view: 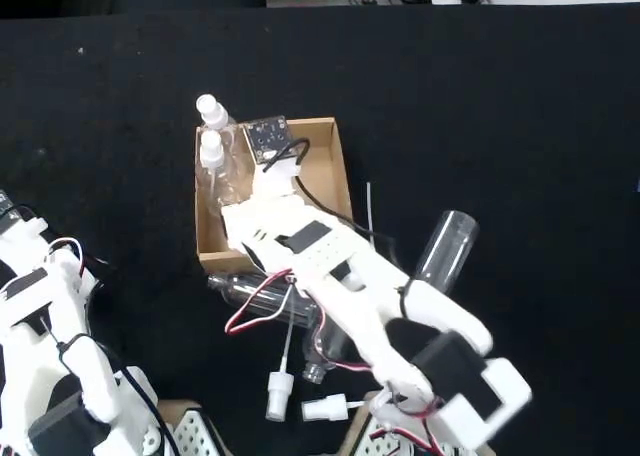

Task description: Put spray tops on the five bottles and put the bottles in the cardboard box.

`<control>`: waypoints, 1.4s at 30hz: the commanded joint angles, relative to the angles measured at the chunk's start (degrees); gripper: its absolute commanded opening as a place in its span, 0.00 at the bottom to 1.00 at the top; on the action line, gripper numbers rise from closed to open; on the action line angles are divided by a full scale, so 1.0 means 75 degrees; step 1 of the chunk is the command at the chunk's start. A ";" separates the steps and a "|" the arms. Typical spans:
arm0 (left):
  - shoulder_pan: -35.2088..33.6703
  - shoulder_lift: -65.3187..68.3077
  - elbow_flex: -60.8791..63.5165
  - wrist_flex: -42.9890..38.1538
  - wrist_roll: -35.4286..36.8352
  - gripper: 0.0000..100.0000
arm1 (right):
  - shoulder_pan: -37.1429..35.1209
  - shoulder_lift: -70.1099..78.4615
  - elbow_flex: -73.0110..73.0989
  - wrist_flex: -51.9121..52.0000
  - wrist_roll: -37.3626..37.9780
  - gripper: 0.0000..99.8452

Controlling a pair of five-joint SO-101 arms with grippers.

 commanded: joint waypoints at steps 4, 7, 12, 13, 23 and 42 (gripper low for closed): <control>-0.0053 0.0000 -0.0451 -0.0129 0.0035 0.04 | 0.0856 -0.1987 -0.0463 0.1149 -0.0012 0.05; -0.0053 0.0000 -0.0451 -0.0129 0.0047 0.04 | 0.1547 -0.1776 -0.0522 0.0903 -0.0023 0.05; -0.0053 0.0000 -0.0451 -0.0129 0.0047 0.04 | 0.1993 -0.0627 -0.0533 -0.0551 -0.0082 0.05; -0.0053 0.0000 -0.0451 -0.0129 0.0047 0.04 | 0.2004 -0.0428 -0.0533 -0.0867 -0.0082 0.05; -0.0053 0.0012 -0.0451 -0.0129 0.0059 0.04 | 0.1993 0.0486 -0.1155 -0.1664 -0.0070 0.05; -0.0053 0.0012 -0.0451 -0.0129 0.0059 0.04 | 0.1313 0.2409 -0.2702 -0.1676 -0.0023 0.05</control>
